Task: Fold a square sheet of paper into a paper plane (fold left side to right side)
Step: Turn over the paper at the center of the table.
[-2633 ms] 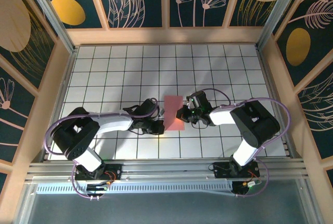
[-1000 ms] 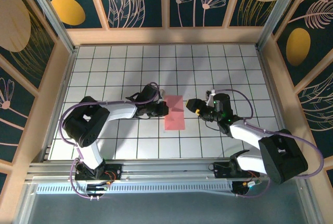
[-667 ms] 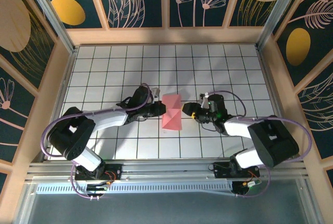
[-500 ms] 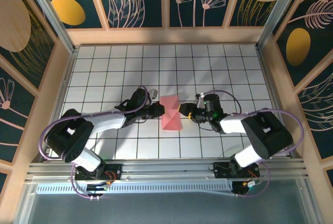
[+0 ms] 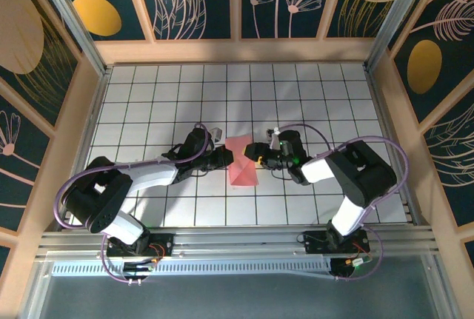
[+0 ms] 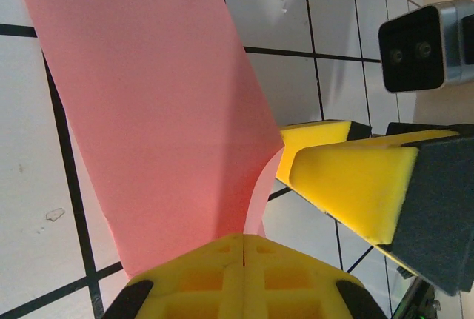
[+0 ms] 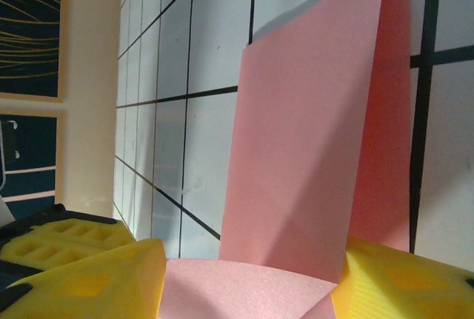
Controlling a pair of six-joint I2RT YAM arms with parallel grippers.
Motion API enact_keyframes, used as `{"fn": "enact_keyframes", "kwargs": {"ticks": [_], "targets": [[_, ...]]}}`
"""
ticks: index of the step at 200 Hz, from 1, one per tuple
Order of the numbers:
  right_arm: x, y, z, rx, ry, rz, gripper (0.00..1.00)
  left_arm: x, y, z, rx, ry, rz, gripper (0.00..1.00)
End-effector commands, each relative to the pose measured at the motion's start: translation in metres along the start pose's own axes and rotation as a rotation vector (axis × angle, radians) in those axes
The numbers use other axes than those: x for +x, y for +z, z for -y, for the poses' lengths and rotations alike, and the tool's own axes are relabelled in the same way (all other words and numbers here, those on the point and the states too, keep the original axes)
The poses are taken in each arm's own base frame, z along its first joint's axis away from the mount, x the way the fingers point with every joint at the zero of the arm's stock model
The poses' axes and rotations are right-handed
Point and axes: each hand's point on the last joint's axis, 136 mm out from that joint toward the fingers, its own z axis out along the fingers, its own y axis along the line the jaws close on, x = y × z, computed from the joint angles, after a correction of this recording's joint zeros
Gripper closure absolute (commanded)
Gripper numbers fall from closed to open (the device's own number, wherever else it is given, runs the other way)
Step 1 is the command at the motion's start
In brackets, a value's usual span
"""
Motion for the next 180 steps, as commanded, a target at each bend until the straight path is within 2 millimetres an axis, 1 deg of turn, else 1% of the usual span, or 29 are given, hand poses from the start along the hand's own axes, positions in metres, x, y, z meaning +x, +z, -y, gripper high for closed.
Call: {"fn": "enact_keyframes", "kwargs": {"ticks": [1, 44, 79, 104, 132, 152, 169, 180], "targets": [[-0.004, 0.008, -0.013, -0.051, -0.019, 0.000, 0.41, -0.004, -0.002, -0.002, -0.005, -0.012, 0.022, 1.00], [-0.001, 0.010, -0.015, -0.066, -0.021, -0.011, 0.47, 0.000, 0.004, -0.015, -0.062, -0.034, -0.002, 1.00], [0.001, 0.012, -0.014, -0.063, -0.021, -0.017, 0.52, 0.003, 0.008, -0.022, -0.090, -0.047, -0.019, 1.00], [0.002, 0.013, -0.011, -0.052, -0.019, -0.021, 0.54, 0.004, 0.009, -0.024, -0.095, -0.049, -0.023, 1.00], [0.003, 0.014, -0.010, -0.045, -0.025, -0.025, 0.58, 0.004, 0.009, -0.023, -0.095, -0.049, -0.023, 1.00], [0.004, 0.016, -0.009, -0.030, -0.031, -0.031, 0.64, 0.004, 0.009, -0.024, -0.095, -0.050, -0.023, 1.00], [0.003, 0.017, -0.009, -0.021, -0.039, -0.034, 0.75, 0.003, 0.009, -0.022, -0.091, -0.046, -0.020, 1.00], [0.002, 0.017, -0.010, -0.020, -0.041, -0.031, 0.81, 0.002, 0.008, -0.020, -0.081, -0.045, -0.017, 0.96]]}}
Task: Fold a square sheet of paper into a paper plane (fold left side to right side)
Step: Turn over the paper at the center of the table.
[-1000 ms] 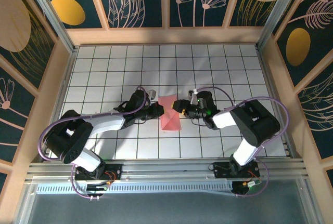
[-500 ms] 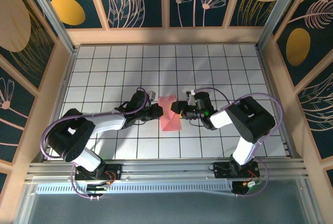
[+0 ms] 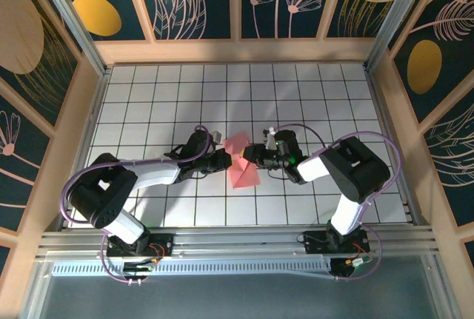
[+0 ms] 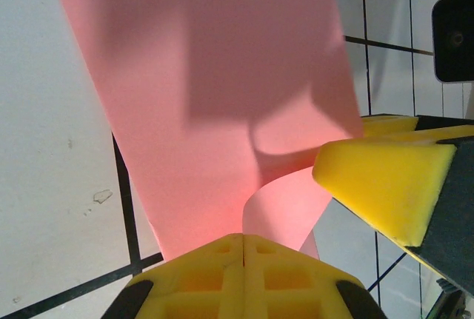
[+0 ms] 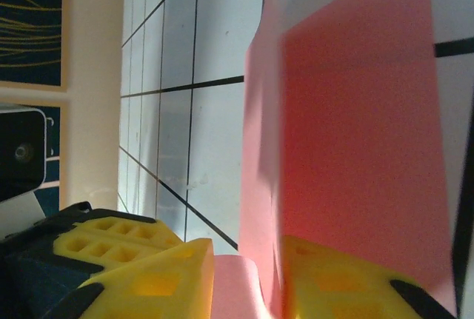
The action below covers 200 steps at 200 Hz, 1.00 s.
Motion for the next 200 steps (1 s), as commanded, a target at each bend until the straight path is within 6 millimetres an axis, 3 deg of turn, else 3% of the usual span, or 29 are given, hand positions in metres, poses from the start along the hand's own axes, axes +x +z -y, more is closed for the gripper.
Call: {"fn": "enact_keyframes", "kwargs": {"ticks": [1, 35, 63, 97, 131, 135, 159, 200], "targets": [[-0.003, 0.005, -0.004, 0.003, -0.032, 0.002, 0.81, -0.007, 0.000, 0.003, -0.001, -0.015, 0.015, 0.95], [-0.008, 0.002, -0.007, 0.012, -0.044, 0.021, 1.00, -0.015, -0.009, 0.010, 0.010, -0.004, 0.056, 0.84], [-0.015, -0.003, -0.014, 0.021, -0.072, 0.050, 1.00, -0.031, -0.029, 0.019, -0.007, 0.032, 0.132, 0.68], [-0.033, -0.018, -0.032, 0.019, -0.118, 0.112, 1.00, -0.055, -0.068, 0.035, -0.025, 0.082, 0.271, 0.44], [-0.055, -0.043, -0.060, -0.008, -0.175, 0.190, 1.00, -0.078, -0.114, 0.051, -0.014, 0.095, 0.439, 0.20], [-0.066, -0.052, -0.059, -0.003, -0.170, 0.221, 1.00, -0.081, -0.120, 0.053, -0.007, 0.095, 0.458, 0.18], [-0.086, -0.079, -0.080, -0.041, -0.196, 0.300, 1.00, -0.095, -0.153, 0.065, 0.025, 0.078, 0.585, 0.02], [-0.112, -0.127, -0.126, -0.149, -0.242, 0.421, 1.00, -0.107, -0.204, 0.083, 0.122, 0.088, 0.763, 0.01]]}}
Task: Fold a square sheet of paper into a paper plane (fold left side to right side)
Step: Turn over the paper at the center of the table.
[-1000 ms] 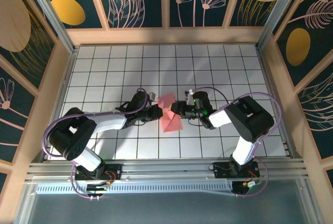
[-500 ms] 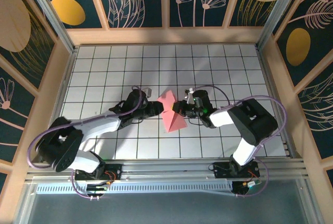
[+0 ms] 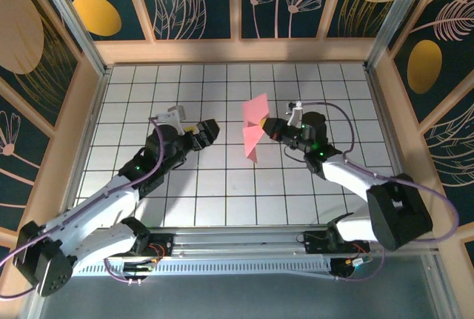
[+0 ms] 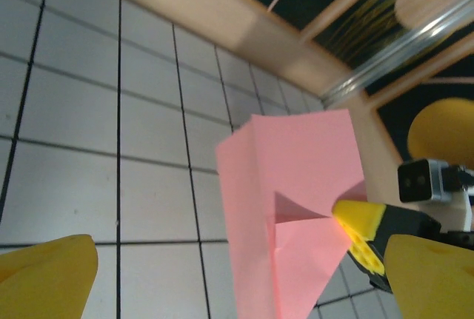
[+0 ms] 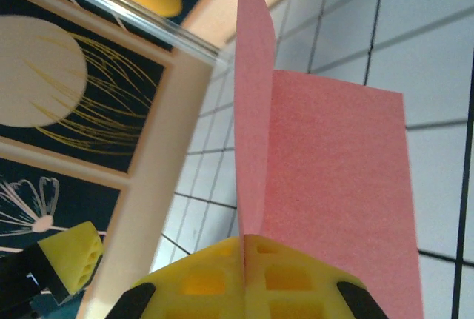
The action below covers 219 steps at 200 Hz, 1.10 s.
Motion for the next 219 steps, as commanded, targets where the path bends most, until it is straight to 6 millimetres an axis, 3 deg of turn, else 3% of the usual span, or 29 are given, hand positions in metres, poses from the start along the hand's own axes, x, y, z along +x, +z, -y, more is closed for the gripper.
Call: {"fn": "enact_keyframes", "kwargs": {"ticks": [1, 45, 92, 191, 219], "targets": [[-0.029, -0.016, -0.033, -0.070, -0.044, 0.076, 1.00, -0.027, -0.016, 0.007, 0.031, -0.001, 0.127, 0.01], [-0.055, -0.042, -0.080, -0.250, -0.012, 0.190, 1.00, -0.041, -0.037, 0.065, 0.311, 0.016, 0.145, 0.01], [-0.065, -0.050, -0.117, -0.385, 0.015, 0.214, 1.00, -0.022, -0.034, 0.111, 0.563, -0.046, -0.011, 0.01], [-0.052, -0.034, -0.150, -0.491, 0.048, 0.161, 1.00, 0.015, -0.004, 0.133, 0.735, -0.205, -0.224, 0.01], [-0.048, -0.030, -0.155, -0.518, 0.058, 0.142, 1.00, 0.018, 0.000, 0.137, 0.751, -0.208, -0.253, 0.07]]}}
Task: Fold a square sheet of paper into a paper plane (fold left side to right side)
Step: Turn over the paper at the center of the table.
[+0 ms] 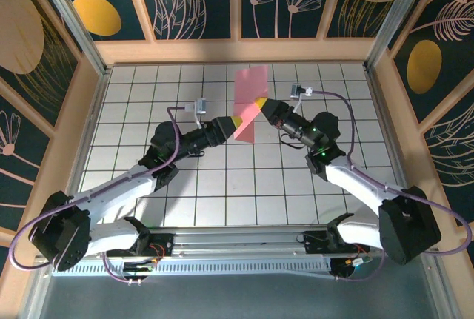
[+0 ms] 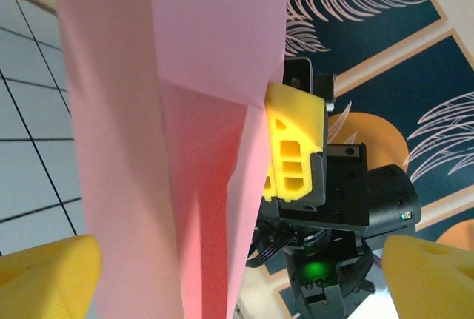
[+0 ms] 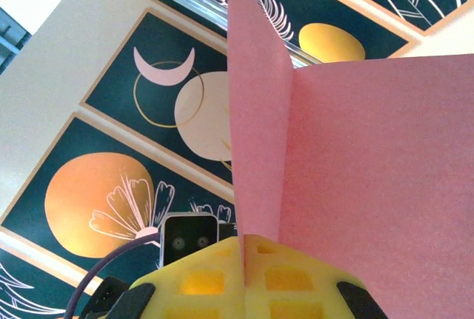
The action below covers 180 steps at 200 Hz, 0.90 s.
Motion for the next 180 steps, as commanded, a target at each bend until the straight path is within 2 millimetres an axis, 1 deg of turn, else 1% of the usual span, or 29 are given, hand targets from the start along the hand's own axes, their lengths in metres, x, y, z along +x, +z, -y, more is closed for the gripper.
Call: {"fn": "enact_keyframes", "kwargs": {"ticks": [1, 22, 48, 67, 98, 150, 180], "targets": [[-0.007, 0.008, -0.028, -0.099, -0.019, 0.015, 1.00, -0.007, 0.004, 0.034, 0.124, 0.022, -0.011, 0.07], [-0.005, 0.010, -0.027, -0.103, -0.014, 0.008, 1.00, -0.008, 0.005, 0.033, 0.123, 0.018, -0.005, 0.16], [-0.004, 0.010, -0.025, -0.096, -0.010, 0.009, 1.00, -0.010, 0.005, 0.031, 0.116, 0.009, 0.006, 0.30], [-0.004, 0.009, -0.023, -0.088, -0.008, 0.009, 1.00, -0.011, 0.005, 0.027, 0.097, 0.007, 0.016, 0.42], [-0.003, 0.009, -0.023, -0.084, -0.013, 0.006, 1.00, -0.012, 0.005, 0.022, 0.074, 0.005, 0.025, 0.56], [-0.004, 0.005, -0.023, -0.069, -0.031, 0.010, 0.83, -0.012, 0.006, 0.016, 0.046, 0.002, 0.028, 0.82], [-0.006, 0.000, -0.018, -0.020, -0.059, 0.022, 0.70, -0.012, 0.004, 0.012, 0.012, 0.013, 0.027, 0.91]]}}
